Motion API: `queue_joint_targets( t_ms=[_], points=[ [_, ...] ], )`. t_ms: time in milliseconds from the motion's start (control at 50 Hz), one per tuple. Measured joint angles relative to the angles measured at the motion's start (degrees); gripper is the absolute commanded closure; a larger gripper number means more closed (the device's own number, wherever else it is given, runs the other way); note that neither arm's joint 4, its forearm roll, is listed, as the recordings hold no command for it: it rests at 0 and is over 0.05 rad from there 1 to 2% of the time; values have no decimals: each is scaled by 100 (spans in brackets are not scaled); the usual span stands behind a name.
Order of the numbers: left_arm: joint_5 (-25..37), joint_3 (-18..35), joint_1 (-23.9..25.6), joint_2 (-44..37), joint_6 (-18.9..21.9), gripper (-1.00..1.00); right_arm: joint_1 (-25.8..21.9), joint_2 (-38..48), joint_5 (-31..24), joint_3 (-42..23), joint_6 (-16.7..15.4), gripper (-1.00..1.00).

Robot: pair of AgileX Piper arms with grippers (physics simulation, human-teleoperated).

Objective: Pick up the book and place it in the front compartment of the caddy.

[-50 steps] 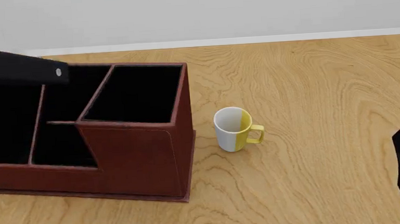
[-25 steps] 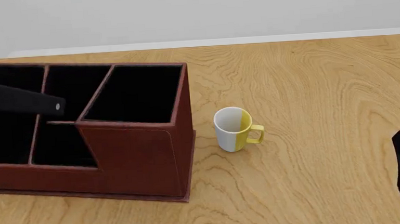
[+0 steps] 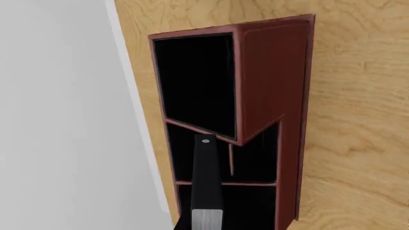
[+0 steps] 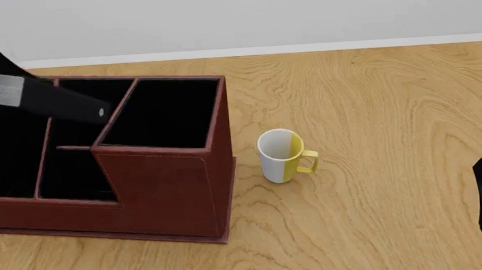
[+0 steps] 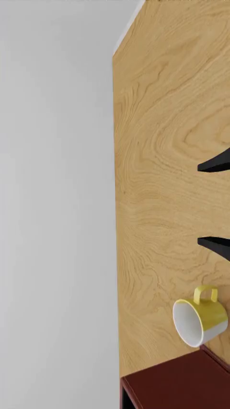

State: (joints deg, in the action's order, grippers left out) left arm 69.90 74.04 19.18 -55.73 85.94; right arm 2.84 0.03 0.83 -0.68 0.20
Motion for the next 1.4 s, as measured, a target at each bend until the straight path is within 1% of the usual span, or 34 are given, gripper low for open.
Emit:
queue_joint_targets(
  t_ms=[260, 420, 600, 760, 960, 1040, 1160, 1400],
  points=[
    [0, 70, 237, -203, -342, 100, 34, 2, 11, 17, -18, -100],
    [0, 101, 197, -266, -374, 100, 43, 0, 20, 32, -29, -100],
    [0, 342, 110, -392, -422, 100, 46, 0, 26, 42, -37, -100],
    [0, 465, -106, -460, -268, 100, 49, -1, 27, 47, -42, -100],
    [-2, 483, -478, -528, 43, 100, 38, -1, 22, 52, -58, -100],
    [-57, 380, -608, -541, 164, 100, 31, -1, 19, 53, -69, -100],
    [-197, 193, -692, -592, 229, 100, 20, -1, 8, 55, -90, -100],
    [-604, -220, -748, -799, 204, 100, 14, 6, -13, 55, -139, -100]
  ],
)
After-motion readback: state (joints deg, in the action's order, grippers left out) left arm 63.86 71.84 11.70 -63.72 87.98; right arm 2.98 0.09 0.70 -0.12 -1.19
